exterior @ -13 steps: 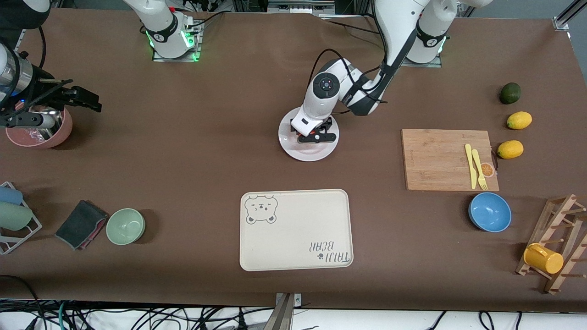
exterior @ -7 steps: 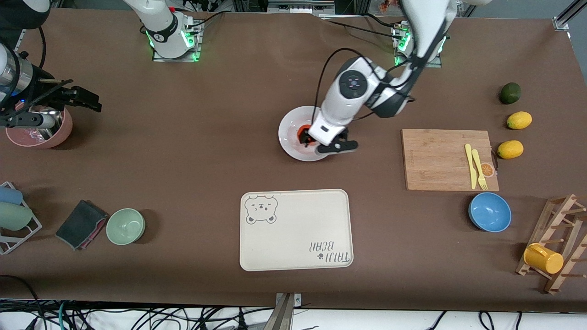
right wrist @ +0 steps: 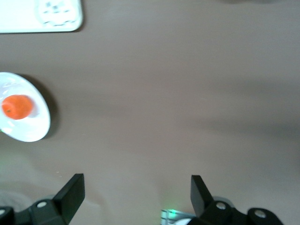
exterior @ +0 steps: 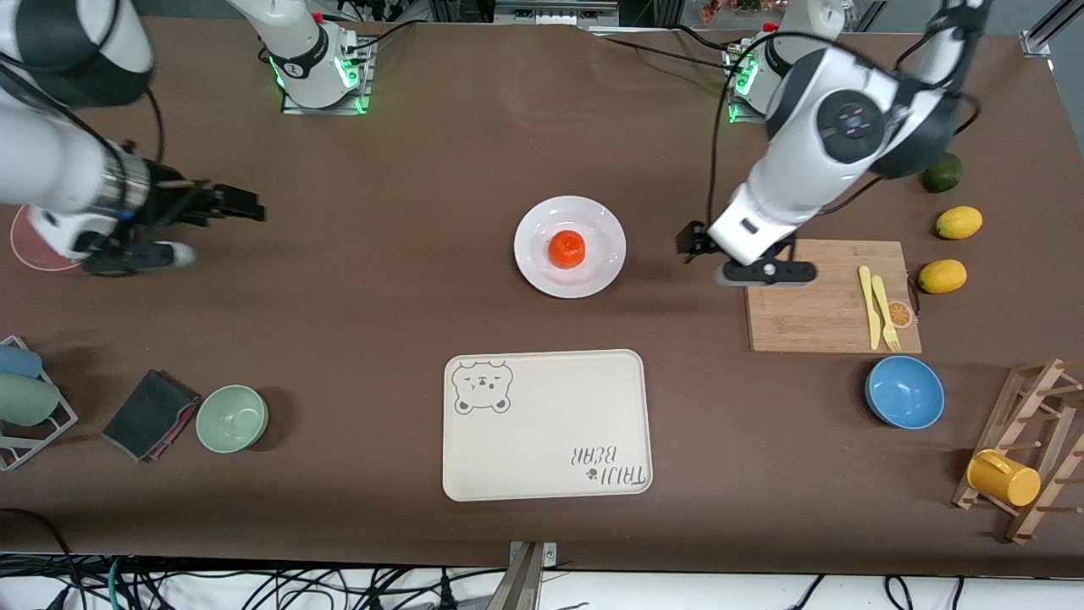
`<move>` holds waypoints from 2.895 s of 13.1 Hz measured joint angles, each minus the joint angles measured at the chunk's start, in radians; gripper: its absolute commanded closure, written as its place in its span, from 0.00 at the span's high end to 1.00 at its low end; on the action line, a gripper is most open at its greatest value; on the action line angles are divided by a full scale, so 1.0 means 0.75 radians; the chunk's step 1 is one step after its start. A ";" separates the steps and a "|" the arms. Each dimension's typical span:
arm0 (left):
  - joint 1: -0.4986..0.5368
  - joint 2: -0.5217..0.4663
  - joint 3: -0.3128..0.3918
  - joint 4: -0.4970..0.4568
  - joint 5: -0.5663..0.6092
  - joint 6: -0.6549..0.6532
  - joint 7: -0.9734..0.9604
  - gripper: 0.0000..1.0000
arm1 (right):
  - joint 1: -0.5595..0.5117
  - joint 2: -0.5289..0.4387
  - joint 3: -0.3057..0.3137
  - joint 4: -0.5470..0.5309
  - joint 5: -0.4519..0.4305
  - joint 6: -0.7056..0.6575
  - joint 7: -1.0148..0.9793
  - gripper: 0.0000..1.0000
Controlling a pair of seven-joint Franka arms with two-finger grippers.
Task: Place orange and plate with both arms
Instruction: 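Raise the left gripper away while the right gripper reaches the plate rim, then grasp the white plate rim with the right gripper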
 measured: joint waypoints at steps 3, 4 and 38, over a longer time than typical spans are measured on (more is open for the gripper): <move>0.090 -0.073 0.042 0.136 0.049 -0.272 0.157 1.00 | 0.161 0.144 0.004 -0.026 0.157 0.192 0.021 1.00; 0.118 -0.079 0.054 0.187 0.069 -0.331 0.197 1.00 | 0.200 0.186 0.005 -0.061 0.249 0.287 0.039 1.00; 0.036 -0.022 0.309 0.448 0.128 -0.485 0.390 1.00 | 0.355 0.565 0.444 -0.565 1.858 1.380 -1.055 0.00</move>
